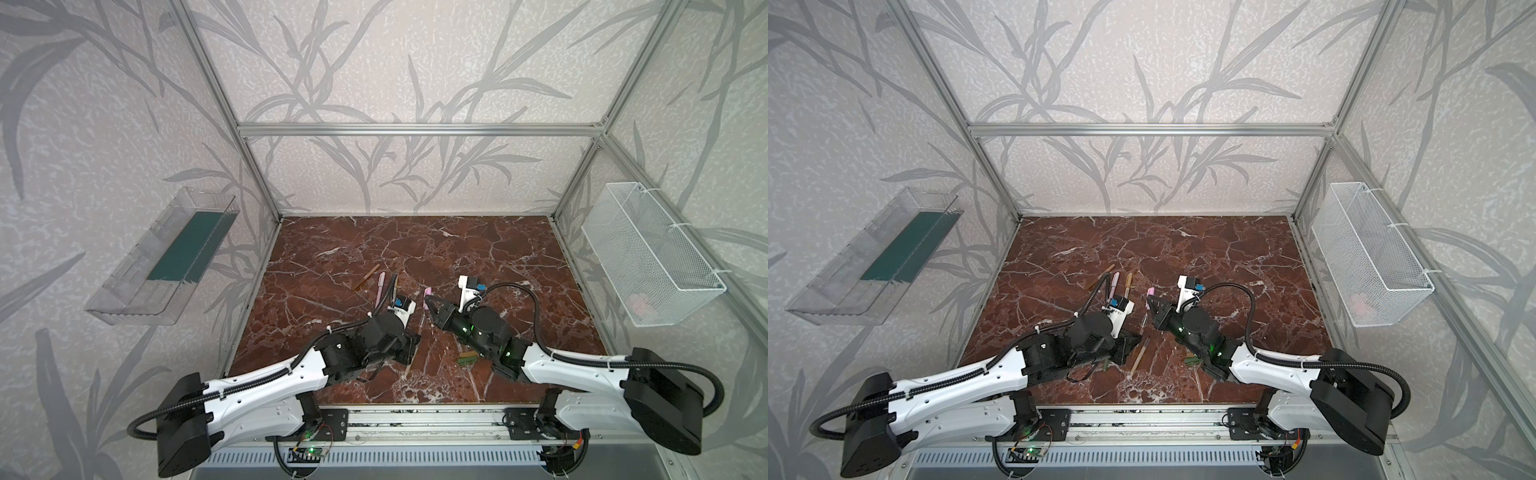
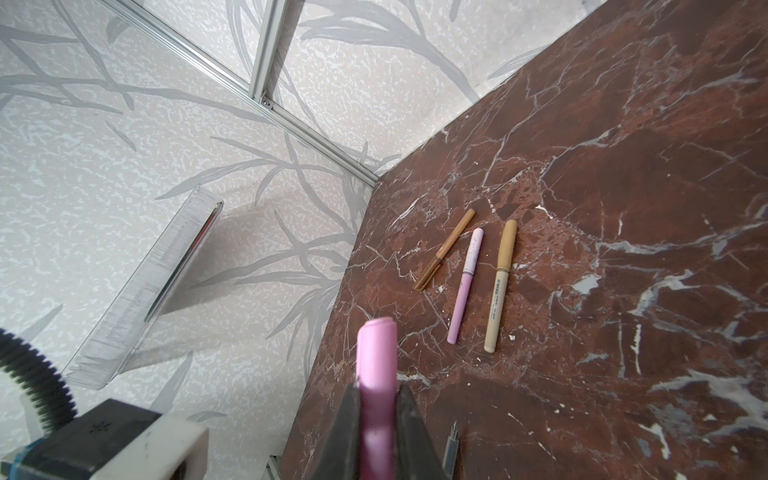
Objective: Insert the pens into the pen caps
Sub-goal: 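Push the pink cap down onto the brown pen nib with the right gripper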
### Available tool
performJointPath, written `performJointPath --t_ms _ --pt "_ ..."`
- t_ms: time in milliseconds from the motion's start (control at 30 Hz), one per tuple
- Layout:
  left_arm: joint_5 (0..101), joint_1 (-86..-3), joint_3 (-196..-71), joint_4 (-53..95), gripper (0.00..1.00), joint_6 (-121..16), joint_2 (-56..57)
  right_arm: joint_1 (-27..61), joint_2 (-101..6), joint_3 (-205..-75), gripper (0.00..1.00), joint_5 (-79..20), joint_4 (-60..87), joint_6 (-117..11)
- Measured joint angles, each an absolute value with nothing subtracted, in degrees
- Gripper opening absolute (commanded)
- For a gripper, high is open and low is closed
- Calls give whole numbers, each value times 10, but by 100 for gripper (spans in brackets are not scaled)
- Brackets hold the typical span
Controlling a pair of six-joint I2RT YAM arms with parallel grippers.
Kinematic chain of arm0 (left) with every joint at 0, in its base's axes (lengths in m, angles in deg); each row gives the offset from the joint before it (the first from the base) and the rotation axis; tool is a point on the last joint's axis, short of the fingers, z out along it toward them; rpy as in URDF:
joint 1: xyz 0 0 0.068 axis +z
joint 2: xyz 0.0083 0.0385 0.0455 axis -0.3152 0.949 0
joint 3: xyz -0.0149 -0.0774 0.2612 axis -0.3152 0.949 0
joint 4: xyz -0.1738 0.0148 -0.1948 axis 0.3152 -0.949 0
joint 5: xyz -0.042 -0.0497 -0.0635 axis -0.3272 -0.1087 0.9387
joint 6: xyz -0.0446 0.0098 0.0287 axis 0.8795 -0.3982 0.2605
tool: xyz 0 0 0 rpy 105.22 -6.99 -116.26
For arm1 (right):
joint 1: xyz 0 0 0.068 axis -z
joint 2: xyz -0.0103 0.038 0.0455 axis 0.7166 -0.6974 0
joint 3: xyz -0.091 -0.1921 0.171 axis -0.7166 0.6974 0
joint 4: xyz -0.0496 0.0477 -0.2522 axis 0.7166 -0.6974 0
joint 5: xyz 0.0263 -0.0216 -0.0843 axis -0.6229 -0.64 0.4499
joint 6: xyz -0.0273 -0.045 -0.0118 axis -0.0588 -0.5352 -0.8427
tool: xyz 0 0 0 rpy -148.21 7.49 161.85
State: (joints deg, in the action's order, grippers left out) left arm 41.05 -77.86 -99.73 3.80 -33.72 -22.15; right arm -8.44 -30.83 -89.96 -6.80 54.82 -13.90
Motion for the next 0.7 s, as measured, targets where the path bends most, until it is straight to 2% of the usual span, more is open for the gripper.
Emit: performJointPath --t_ms 700 --pt "404 -778 -997 32 0 -337 -223 -84 -344 -923 0 -65 546 -139"
